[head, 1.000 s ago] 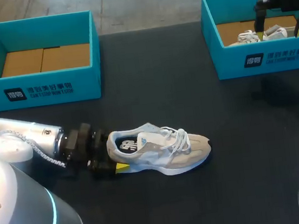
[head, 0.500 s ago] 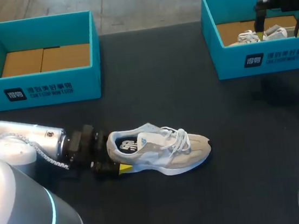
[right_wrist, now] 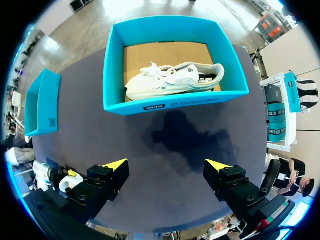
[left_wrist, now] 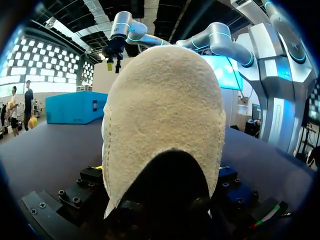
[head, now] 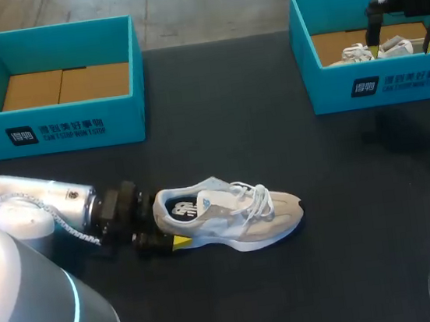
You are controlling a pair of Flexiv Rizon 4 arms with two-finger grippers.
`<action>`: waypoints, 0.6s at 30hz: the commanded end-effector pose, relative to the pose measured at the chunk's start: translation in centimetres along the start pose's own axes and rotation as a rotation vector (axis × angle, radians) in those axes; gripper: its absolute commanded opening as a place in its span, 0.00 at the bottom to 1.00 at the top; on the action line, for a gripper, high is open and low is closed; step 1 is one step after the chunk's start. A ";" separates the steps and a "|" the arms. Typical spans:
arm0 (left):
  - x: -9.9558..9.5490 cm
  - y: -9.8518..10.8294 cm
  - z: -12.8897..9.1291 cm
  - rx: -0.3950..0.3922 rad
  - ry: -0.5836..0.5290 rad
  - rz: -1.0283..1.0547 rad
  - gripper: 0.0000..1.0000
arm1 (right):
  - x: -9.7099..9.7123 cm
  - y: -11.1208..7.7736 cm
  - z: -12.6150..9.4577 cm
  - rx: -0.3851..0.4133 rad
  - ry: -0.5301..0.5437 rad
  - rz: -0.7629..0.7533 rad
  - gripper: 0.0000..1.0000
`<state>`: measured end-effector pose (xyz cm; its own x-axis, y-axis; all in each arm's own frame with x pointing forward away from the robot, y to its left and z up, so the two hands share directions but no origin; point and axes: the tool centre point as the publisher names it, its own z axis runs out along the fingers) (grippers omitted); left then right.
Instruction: Take the shoe out of the shoebox, open the shoe tongue, remove and reinsert the insole, then place the shoe into the shoebox
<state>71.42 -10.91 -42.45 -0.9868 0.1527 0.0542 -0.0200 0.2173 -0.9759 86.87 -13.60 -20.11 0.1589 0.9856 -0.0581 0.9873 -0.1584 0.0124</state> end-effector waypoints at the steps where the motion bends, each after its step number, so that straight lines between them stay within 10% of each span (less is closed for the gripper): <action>1: -0.1 0.4 0.1 0.003 -0.006 0.005 0.00 | -0.1 -0.1 0.1 -0.002 0.002 0.000 1.00; 18: -0.1 0.5 -0.2 0.000 0.019 0.010 0.00 | -0.1 -0.1 0.1 -0.002 0.002 0.000 1.00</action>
<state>71.41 -10.81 -42.50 -0.9838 0.1728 0.0485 -0.0101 0.2164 -0.9762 86.87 -13.60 -20.11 0.1588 0.9856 -0.0581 0.9873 -0.1584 0.0124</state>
